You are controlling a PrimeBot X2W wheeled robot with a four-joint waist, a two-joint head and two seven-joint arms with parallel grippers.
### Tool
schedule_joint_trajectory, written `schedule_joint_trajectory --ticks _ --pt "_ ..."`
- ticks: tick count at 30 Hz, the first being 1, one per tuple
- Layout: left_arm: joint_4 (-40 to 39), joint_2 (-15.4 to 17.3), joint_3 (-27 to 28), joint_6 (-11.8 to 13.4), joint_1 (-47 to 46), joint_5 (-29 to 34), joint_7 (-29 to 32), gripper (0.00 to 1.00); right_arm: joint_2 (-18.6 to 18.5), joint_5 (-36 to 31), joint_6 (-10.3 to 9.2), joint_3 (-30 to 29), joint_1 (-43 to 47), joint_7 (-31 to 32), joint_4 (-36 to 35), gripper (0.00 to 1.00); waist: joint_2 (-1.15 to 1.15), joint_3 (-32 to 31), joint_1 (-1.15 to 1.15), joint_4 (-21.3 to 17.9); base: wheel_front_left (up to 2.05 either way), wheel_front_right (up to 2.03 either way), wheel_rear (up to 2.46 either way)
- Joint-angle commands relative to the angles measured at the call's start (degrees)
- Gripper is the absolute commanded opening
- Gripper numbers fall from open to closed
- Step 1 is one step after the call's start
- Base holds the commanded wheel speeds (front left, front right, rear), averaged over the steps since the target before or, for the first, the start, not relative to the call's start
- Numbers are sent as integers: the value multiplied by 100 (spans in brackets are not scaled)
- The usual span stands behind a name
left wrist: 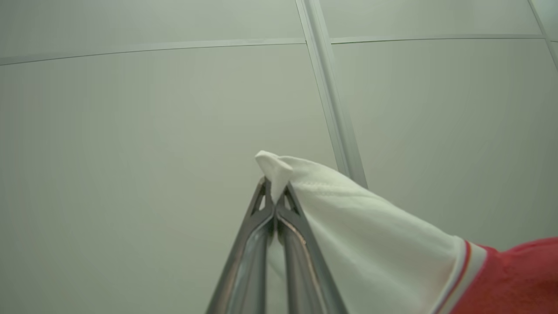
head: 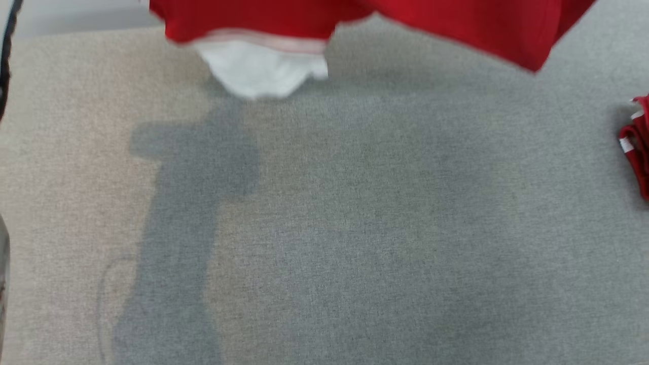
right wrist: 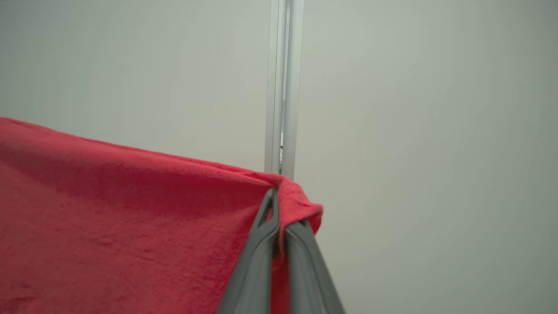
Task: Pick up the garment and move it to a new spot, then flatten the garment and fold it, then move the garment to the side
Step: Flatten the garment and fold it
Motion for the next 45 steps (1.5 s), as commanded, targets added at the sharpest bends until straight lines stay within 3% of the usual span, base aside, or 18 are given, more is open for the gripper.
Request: schedule_joint_trajectory --ticks 1,12,18,22,31,38,45 --pt "429 -94 -70 -4 -250 93 -45 0 122 -9 1 60 -342 -163 441 0 0 249 0 14 0 0 0" --pt "2614 -700 -231 -174 -65 -84 -74 0 798 287 1 520 -845 -336 2429 0 0 615 0 207 0 0 0" --pt "2971 -899 -207 -280 95 -202 -101 0 947 507 1 755 -708 -338 2626 0 0 834 0 277 0 0 0" --pt "2439 -826 44 -273 693 -297 -104 0 926 712 1 1073 -80 -339 2074 0 0 782 0 273 0 0 0" --pt "54 -726 1030 -118 3858 -96 -103 0 593 1378 1 1081 2766 -334 99 0 0 284 0 228 0 0 0" --pt "-1623 -802 1645 -7 6283 219 -103 0 519 1553 1 930 4487 -335 -465 0 0 -315 0 167 0 0 0" --pt "-2748 -992 1588 266 8205 449 -51 0 387 1396 1 617 5663 -335 -826 0 0 -867 0 294 0 0 0"
